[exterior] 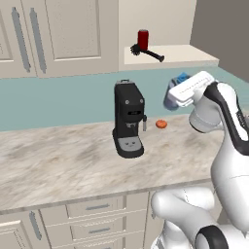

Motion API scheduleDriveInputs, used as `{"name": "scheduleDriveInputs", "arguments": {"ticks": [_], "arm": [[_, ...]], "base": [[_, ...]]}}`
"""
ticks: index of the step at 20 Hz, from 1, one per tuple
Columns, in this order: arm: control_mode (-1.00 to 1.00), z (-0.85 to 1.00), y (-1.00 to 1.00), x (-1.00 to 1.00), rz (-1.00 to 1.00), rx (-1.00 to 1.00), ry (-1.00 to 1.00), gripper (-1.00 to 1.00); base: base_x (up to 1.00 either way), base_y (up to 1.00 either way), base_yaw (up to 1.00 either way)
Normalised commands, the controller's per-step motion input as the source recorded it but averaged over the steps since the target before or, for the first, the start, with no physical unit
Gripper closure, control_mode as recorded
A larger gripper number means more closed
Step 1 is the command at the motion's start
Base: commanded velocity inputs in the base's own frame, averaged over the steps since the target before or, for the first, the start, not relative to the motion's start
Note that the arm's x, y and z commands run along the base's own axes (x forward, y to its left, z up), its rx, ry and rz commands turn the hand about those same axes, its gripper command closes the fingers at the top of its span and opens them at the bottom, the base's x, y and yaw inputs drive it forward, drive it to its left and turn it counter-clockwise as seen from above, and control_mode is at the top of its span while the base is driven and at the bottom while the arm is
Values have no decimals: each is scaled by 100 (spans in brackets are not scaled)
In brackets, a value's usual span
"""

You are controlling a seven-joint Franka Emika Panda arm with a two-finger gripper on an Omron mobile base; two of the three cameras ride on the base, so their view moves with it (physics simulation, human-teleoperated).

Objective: Pick the dish brush and soap dispenser from the cabinet and place them on the counter.

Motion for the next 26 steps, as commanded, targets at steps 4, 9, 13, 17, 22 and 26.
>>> {"name": "scheduleDriveInputs", "arguments": {"ticks": [4, 9, 13, 17, 22, 26], "arm": [[-100, -41, -37, 2, 0, 18, 9, 100], [-100, -58, -39, 11, 0, 3, 19, 100], [-100, -46, -38, 15, 0, 0, 23, 100], [-100, -36, -36, 22, 0, 0, 25, 100], [-100, -55, -29, 32, 0, 0, 19, 100], [-100, -46, -17, 27, 0, 0, 13, 100]], "base": [[0, 0, 0], [0, 0, 0], [0, 0, 0], [0, 0, 0], [0, 0, 0], [0, 0, 0]]}}
